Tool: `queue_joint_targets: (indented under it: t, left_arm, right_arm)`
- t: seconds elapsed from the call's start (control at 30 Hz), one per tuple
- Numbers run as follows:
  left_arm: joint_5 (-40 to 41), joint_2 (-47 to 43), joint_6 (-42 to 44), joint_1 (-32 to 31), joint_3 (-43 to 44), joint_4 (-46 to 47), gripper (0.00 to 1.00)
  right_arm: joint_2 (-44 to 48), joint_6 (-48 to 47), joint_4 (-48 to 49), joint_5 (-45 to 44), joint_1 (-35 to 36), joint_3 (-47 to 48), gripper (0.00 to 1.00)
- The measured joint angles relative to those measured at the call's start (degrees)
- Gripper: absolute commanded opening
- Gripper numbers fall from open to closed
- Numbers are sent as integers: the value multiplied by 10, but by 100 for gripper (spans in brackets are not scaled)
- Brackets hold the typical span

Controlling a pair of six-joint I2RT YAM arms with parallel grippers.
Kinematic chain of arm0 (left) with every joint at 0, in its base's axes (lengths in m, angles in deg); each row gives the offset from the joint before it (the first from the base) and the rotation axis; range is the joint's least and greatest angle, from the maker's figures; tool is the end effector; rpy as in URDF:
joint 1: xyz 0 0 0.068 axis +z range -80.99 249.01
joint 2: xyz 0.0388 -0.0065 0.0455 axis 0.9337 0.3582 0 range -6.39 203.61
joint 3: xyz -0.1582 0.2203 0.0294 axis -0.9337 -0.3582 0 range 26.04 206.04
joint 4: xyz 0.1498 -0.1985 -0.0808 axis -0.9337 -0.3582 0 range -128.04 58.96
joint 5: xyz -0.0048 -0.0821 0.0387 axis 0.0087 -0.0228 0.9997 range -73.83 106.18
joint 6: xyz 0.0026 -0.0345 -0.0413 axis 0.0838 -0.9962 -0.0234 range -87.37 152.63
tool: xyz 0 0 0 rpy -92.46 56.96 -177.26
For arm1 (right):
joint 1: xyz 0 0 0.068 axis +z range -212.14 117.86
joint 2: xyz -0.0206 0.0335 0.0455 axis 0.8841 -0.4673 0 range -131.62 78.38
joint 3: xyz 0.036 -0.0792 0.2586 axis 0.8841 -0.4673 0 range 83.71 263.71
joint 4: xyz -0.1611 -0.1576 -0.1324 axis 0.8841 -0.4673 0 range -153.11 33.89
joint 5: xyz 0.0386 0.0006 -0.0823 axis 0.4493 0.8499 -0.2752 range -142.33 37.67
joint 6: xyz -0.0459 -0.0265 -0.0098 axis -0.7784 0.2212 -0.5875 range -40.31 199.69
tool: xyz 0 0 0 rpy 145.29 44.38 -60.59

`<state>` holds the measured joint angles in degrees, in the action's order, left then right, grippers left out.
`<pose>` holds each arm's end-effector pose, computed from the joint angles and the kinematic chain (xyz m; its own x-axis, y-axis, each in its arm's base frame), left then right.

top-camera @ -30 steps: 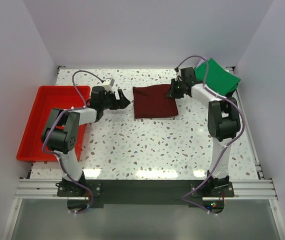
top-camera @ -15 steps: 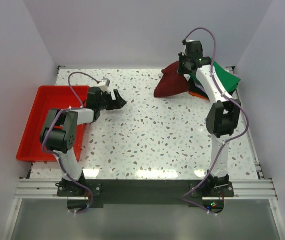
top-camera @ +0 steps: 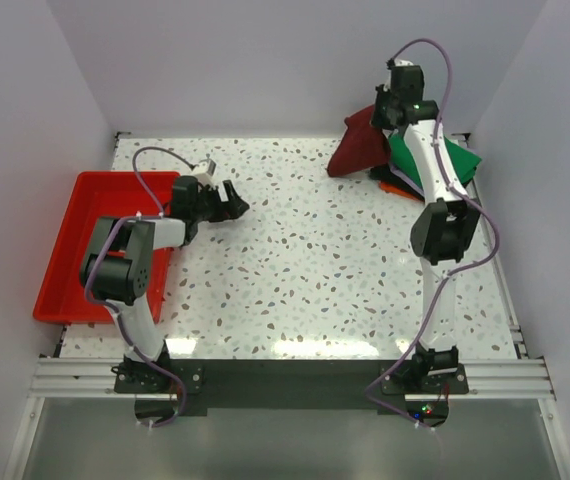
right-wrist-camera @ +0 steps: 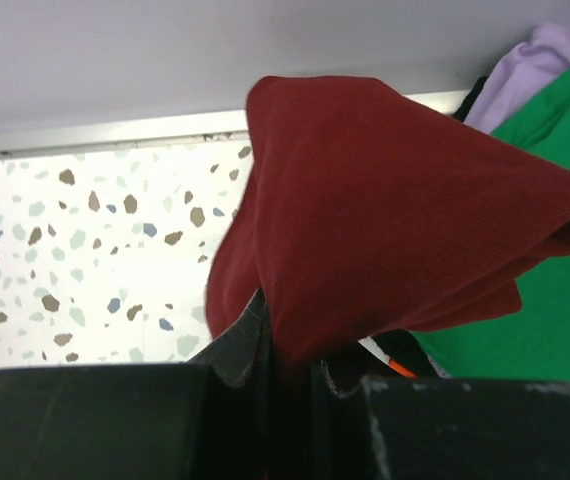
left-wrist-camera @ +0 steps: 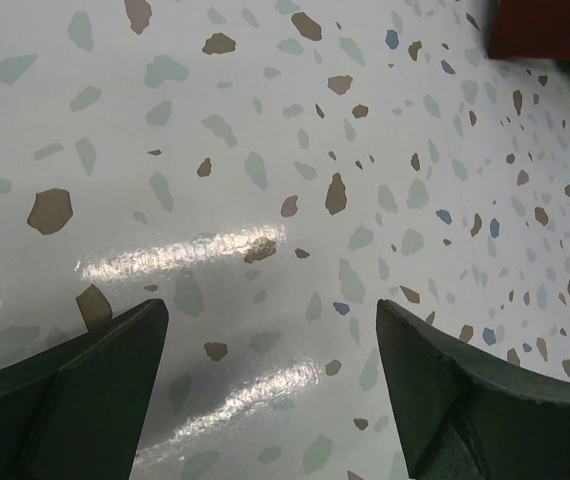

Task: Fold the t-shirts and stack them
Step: Neatly place the folded tshirt to the corner

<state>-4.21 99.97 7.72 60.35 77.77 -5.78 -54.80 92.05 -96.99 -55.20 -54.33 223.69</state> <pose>0.3724 -0.0693 0.1491 -0.6257 -0.3040 -0.7184 0.1960 0.8301 -0.5220 0.5229 0.0699 0.3332 -0.5625 0.1387 -0.8151 0.0265 0.9883 0.1499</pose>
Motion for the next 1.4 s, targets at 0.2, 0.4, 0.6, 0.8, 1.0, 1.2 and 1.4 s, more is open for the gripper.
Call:
queue_joint_targets:
  t: [0.2, 0.4, 0.6, 0.8, 1.0, 1.2, 1.4]
  left_arm:
    - [0, 12, 0, 1, 0, 3, 90]
    - [0, 18, 0, 2, 0, 4, 90]
    - [0, 18, 0, 3, 0, 4, 89]
    - [0, 18, 0, 3, -1, 4, 89]
    - [-1, 18, 0, 3, -1, 4, 89]
    - [-5, 18, 0, 3, -1, 4, 89]
    - [-9, 18, -2, 3, -3, 4, 89]
  right_arm:
    - [0, 20, 22, 13, -32, 33, 0]
    - [0, 57, 40, 50, -75, 55, 0]
    - [2, 93, 63, 85, -115, 57, 0]
    - [2, 127, 87, 130, -149, 57, 0]
    - [14, 137, 102, 159, -176, 32, 0]
    - [60, 111, 94, 137, -185, -54, 0]
    - [94, 69, 60, 64, -184, -108, 0]
